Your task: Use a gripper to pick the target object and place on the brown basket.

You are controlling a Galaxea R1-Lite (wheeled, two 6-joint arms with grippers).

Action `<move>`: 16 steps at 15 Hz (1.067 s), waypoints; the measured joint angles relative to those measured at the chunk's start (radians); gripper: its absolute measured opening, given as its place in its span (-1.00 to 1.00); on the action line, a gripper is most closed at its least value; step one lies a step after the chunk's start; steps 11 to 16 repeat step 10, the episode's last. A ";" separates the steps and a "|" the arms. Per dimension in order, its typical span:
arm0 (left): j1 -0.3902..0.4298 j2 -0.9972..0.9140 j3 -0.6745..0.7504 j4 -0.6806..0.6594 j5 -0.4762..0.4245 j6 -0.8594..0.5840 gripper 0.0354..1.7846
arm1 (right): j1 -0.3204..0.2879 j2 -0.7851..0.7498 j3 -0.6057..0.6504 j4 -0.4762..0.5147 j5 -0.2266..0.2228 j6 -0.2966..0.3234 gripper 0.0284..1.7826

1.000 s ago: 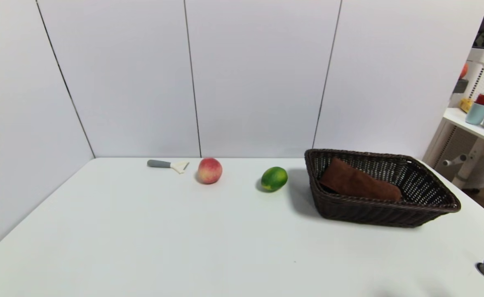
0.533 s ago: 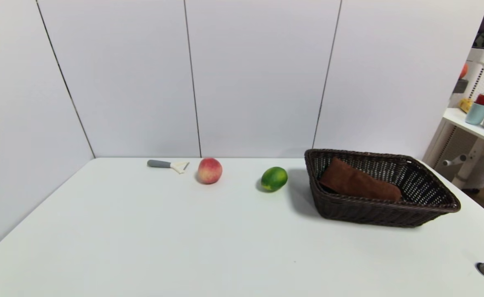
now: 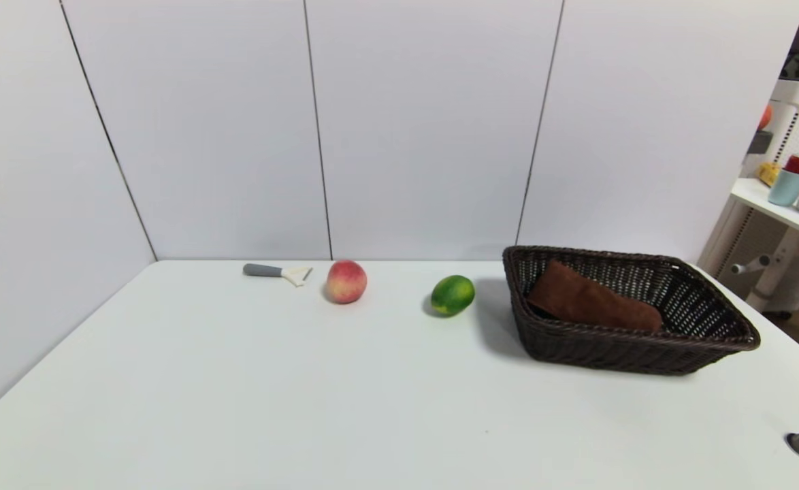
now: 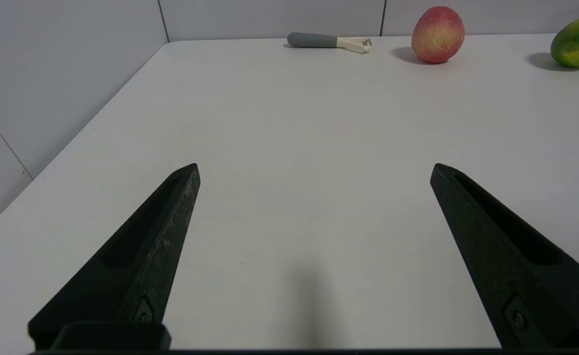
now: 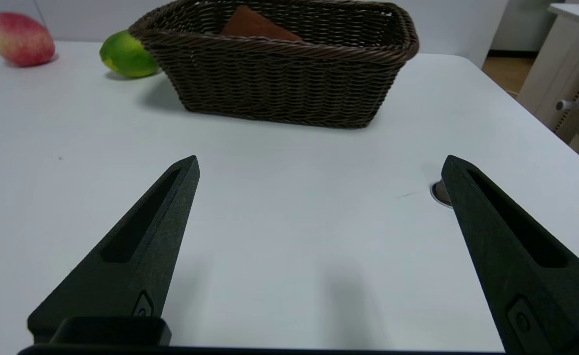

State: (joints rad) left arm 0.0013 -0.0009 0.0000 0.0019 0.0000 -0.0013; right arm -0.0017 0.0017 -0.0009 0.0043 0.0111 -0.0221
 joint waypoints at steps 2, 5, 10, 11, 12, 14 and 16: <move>0.000 0.000 0.000 0.000 0.000 0.001 0.89 | 0.000 -0.003 0.000 -0.001 -0.012 0.015 0.90; 0.000 0.000 0.000 0.000 0.000 0.000 0.89 | 0.000 -0.003 0.000 -0.002 -0.005 -0.016 0.90; 0.000 0.000 0.000 0.000 0.000 0.000 0.89 | 0.000 -0.003 0.001 0.003 0.021 -0.095 0.90; 0.000 0.000 0.000 0.000 0.000 0.000 0.89 | 0.000 -0.003 0.001 0.003 0.021 -0.095 0.90; 0.000 0.000 0.000 0.000 0.000 0.000 0.89 | 0.000 -0.003 0.001 0.003 0.021 -0.095 0.90; 0.000 0.000 0.000 0.000 0.000 0.000 0.89 | 0.000 -0.003 0.001 0.003 0.021 -0.095 0.90; 0.000 0.000 0.000 0.000 0.000 0.000 0.89 | 0.000 -0.003 0.001 0.003 0.021 -0.095 0.90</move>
